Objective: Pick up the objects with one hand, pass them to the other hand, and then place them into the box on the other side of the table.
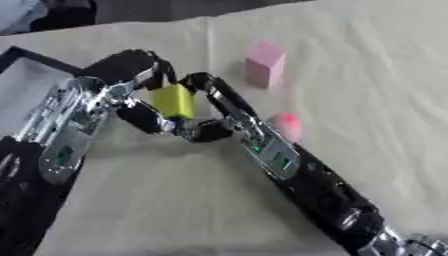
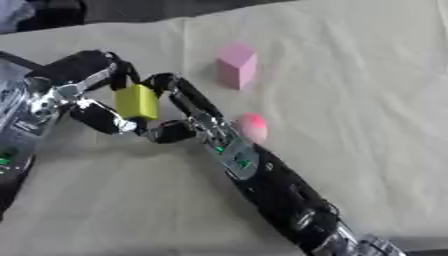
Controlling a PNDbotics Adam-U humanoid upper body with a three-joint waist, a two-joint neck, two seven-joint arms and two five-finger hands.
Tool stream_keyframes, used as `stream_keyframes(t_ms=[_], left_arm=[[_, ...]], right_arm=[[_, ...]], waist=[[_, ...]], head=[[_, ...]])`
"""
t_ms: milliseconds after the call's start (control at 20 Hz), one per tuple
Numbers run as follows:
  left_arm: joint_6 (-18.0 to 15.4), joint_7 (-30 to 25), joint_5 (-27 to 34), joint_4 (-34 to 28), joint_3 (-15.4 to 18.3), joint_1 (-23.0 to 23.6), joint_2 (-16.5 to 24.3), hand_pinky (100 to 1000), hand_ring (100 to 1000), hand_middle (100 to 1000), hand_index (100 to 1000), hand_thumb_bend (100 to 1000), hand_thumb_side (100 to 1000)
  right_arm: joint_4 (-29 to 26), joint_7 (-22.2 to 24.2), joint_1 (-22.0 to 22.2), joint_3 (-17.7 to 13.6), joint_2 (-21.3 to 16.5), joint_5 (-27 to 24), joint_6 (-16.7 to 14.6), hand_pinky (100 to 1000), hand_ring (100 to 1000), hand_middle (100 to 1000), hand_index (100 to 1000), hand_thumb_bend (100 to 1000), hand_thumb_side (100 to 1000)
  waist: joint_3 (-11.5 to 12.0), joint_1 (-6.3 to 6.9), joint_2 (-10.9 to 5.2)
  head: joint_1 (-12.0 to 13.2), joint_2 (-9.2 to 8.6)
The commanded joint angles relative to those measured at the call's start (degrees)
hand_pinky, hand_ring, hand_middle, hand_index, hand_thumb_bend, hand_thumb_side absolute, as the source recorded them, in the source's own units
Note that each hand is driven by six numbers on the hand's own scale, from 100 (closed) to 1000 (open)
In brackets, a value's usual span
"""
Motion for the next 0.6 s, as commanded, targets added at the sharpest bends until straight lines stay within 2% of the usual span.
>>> stream_keyframes(t_ms=[50, 150, 600], left_arm=[[-0.11, -0.70, -1.09, -2.64, 0.20, -0.94, 0.95, 655, 558, 437, 435, 333, 100], [0.01, -1.14, -1.68, -3.17, 0.24, -0.88, 1.02, 650, 554, 431, 429, 344, 100], [1.30, -2.69, -3.64, -4.49, 0.49, -0.59, 1.16, 634, 538, 411, 410, 381, 100]], right_arm=[[-0.89, -0.38, -0.38, 0.27, 0.07, 0.89, 0.38, 811, 544, 518, 675, 475, 100], [-1.05, -0.74, -0.41, 0.25, 0.02, 1.50, 0.38, 815, 554, 531, 688, 540, 100], [-0.70, -1.16, -0.56, 0.12, -0.03, 5.15, 1.08, 838, 625, 616, 774, 657, 100]], waist=[[0.04, 0.41, -1.87], [0.06, 0.35, -1.87], [0.17, 0.13, -1.92]], head=[[-0.02, -0.09], [0.04, -0.09], [0.17, -0.09]])
